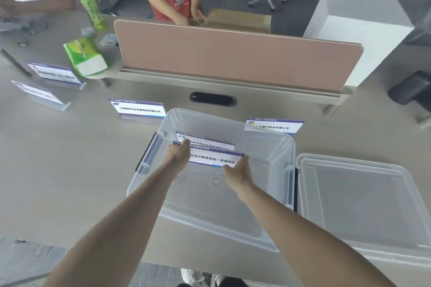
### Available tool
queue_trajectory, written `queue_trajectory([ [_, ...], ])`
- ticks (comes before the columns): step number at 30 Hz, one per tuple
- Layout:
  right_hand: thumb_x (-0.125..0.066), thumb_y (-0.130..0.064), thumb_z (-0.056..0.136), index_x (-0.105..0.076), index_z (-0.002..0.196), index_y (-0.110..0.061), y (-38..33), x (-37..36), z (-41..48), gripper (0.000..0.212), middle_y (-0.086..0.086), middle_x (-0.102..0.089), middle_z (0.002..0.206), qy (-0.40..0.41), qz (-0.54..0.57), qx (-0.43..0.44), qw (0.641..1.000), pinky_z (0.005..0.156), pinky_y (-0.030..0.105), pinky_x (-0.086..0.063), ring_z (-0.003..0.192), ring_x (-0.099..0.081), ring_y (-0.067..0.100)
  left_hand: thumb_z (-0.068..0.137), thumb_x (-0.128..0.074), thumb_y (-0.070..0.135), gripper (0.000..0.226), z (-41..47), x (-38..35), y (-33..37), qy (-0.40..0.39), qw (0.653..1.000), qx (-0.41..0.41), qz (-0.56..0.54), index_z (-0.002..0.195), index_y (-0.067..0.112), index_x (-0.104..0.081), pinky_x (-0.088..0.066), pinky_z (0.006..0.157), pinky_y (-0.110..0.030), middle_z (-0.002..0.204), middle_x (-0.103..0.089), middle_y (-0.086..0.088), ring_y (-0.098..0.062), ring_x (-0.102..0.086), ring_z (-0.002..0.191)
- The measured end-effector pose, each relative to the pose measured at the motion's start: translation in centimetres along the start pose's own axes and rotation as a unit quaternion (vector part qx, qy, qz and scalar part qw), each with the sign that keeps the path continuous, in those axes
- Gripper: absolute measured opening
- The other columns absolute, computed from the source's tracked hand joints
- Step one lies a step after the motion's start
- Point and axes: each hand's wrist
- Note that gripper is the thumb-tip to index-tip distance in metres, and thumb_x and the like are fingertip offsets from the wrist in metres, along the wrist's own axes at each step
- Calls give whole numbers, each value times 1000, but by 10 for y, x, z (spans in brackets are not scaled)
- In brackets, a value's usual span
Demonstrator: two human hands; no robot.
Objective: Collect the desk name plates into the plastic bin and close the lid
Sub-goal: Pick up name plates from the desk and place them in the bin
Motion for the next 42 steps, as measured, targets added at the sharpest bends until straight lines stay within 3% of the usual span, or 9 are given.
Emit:
queue_trajectory([
  [6, -53, -19, 83, -38, 108, -14, 18, -13, 24, 29, 11, -57, 108, -23, -13, -31, 999, 80, 43, -52, 96, -60, 31, 94, -35, 41, 39, 27, -18, -15, -7, 989, 135, -53, 118, 12, -44, -46, 80, -34, 105, -44, -8, -35, -57, 99],
  [9, -54, -18, 83, -40, 110, -16, 19, -18, 32, 31, 8, -59, 109, -29, -3, -41, 999, 84, 41, -53, 96, -59, 29, 94, -36, 36, 37, 35, -20, -15, 0, 987, 152, -62, 116, 8, -44, -50, 89, -35, 87, -44, -6, -29, -58, 77],
  [13, -57, -21, 82, -42, 109, -14, 15, -21, 39, 32, 8, -58, 104, -18, 7, -71, 997, 78, 37, -49, 93, -59, 30, 94, -37, 36, 43, 49, -22, -13, -7, 984, 159, -85, 128, 10, -43, -50, 98, -46, 97, -47, -6, -31, -58, 82],
  [16, -55, -23, 84, -44, 108, -9, 16, -24, 36, 31, 7, -54, 99, -2, -9, -92, 996, 72, 35, -45, 88, -56, 29, 94, -35, 35, 45, 54, -19, -17, -14, 983, 165, -84, 131, 12, -41, -47, 101, -49, 85, -40, 0, -29, -57, 76],
  [21, -52, -17, 86, -43, 108, -7, 19, -33, 25, 26, 2, -51, 84, 1, -32, -88, 996, 56, 29, -41, 67, -50, 17, 98, -33, 33, 48, 52, -9, -24, -27, 980, 166, -106, 141, 11, -35, -45, 104, -49, 120, -42, -8, -35, -56, 94],
  [27, -53, -21, 88, -43, 125, -5, 18, -34, 27, 41, -1, -52, 81, -3, -34, -97, 995, 66, 28, -42, 73, -54, 20, 100, -36, 16, 38, 57, -2, -21, -57, 973, 165, -149, 137, 9, -40, -53, 88, -41, 119, -43, -9, -31, -59, 100],
  [31, -54, -28, 88, -43, 126, -5, 14, -32, 35, 46, 12, -57, 113, 0, -17, -94, 995, 79, 34, -44, 100, -57, 31, 104, -39, 27, 41, 58, -6, -18, -78, 975, 152, -145, 139, 7, -40, -51, 81, -38, 133, -48, -16, -30, -62, 107],
  [36, -54, -22, 85, -42, 125, -5, 9, -32, 43, 45, 12, -59, 106, -15, 5, -84, 996, 77, 37, -47, 81, -56, 24, 103, -39, 36, 46, 62, -7, -16, -67, 974, 148, -157, 140, 8, -40, -51, 79, -37, 136, -50, -14, -27, -63, 97],
  [42, -58, -22, 82, -42, 122, -8, 9, -36, 42, 45, 10, -58, 105, -43, 8, -92, 995, 66, 32, -42, 79, -55, 21, 102, -38, 42, 51, 61, -8, -15, -43, 974, 152, -163, 141, 10, -39, -51, 80, -36, 139, -48, -12, -26, -62, 96],
])
Point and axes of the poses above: each hand's wrist, its own z-axis towards the middle knuckle, its own x-axis out of the back of the hand, y = z × x
